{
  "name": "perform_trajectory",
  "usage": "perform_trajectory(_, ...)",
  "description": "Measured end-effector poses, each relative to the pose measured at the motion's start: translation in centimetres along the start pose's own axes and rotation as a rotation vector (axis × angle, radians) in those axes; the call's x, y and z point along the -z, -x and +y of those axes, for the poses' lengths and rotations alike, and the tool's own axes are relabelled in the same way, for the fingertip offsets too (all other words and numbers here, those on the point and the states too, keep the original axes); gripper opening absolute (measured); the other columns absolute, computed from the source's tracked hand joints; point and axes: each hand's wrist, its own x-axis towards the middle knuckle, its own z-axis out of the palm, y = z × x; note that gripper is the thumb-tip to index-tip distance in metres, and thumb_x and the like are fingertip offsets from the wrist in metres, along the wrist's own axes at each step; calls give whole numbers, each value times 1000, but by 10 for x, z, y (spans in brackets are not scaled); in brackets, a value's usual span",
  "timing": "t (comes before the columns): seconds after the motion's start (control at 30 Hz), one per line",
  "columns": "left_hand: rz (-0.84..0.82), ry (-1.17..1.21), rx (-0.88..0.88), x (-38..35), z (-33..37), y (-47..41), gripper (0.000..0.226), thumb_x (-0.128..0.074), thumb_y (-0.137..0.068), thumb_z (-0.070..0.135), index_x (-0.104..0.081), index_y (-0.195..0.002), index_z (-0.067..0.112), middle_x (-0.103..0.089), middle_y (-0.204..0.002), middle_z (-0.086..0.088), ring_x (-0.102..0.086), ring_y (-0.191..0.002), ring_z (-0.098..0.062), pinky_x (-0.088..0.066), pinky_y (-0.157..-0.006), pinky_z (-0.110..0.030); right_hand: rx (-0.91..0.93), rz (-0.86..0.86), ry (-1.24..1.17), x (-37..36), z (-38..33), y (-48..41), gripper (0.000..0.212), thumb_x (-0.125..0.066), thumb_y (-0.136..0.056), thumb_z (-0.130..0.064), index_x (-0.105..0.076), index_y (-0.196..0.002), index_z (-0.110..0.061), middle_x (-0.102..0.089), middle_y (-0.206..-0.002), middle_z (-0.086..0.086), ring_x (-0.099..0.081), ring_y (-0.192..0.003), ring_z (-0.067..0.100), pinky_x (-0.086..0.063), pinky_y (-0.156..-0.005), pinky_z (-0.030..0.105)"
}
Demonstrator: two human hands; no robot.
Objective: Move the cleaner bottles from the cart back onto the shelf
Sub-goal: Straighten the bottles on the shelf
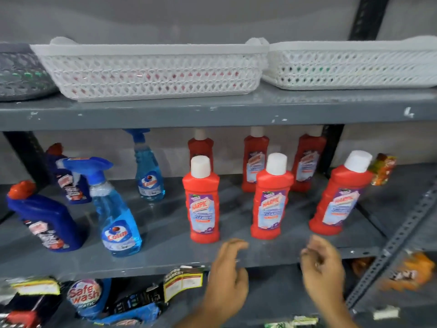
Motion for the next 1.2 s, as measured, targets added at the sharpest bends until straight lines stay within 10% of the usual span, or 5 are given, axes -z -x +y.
perform_trajectory(0.5,-310,269,356,-199,70,-130,53,-56,-83,10,-47,-133,23,-60,-133,-5,-56,-120,-19,-42,-109,-44,-105,-441,213,64,51,-142,69,-57,-68,-7,-44,-129,-37,-60,-129,-1,-57,-117,17,-44,-103,47)
perform_trajectory(0.73,-313,249,266,-136,66,-60,69,-45,-81,-6,-27,-144,16,-33,-142,12,-34,-132,-3,-28,-111,-20,-40,-60,170,55,35,-61,58,-50,-71,3,-52,-121,-26,-62,-113,11,-61,-104,25,-49,-92,36)
perform_trajectory(0.9,54,123,210,-12,-104,61,74,-39,-52,-4,-66,-115,21,-74,-95,-13,-56,-50,16,-41,-107,-41,168,-502,116,-12,5,44,59,-61,-69,-3,-61,-94,-57,-69,-88,-22,-66,-67,0,-47,-65,7)
perform_trajectory(1.07,677,55,283,157,-65,85,45,-49,-73,10,-56,-115,25,-62,-114,18,-59,-103,3,-44,-88,-6,327,-964,11,-114,-74,101,45,-58,-71,-24,-60,-110,-47,-66,-109,-26,-62,-100,-6,-48,-87,15)
perform_trajectory(1.2,561,12,402,202,-89,46,64,-47,-83,1,-29,-144,10,-43,-135,5,-47,-106,15,-34,-82,6,221,-1022,-32,-202,-103,119,66,-55,-74,-38,-31,-135,-48,-45,-142,-14,-43,-129,0,-37,-108,26)
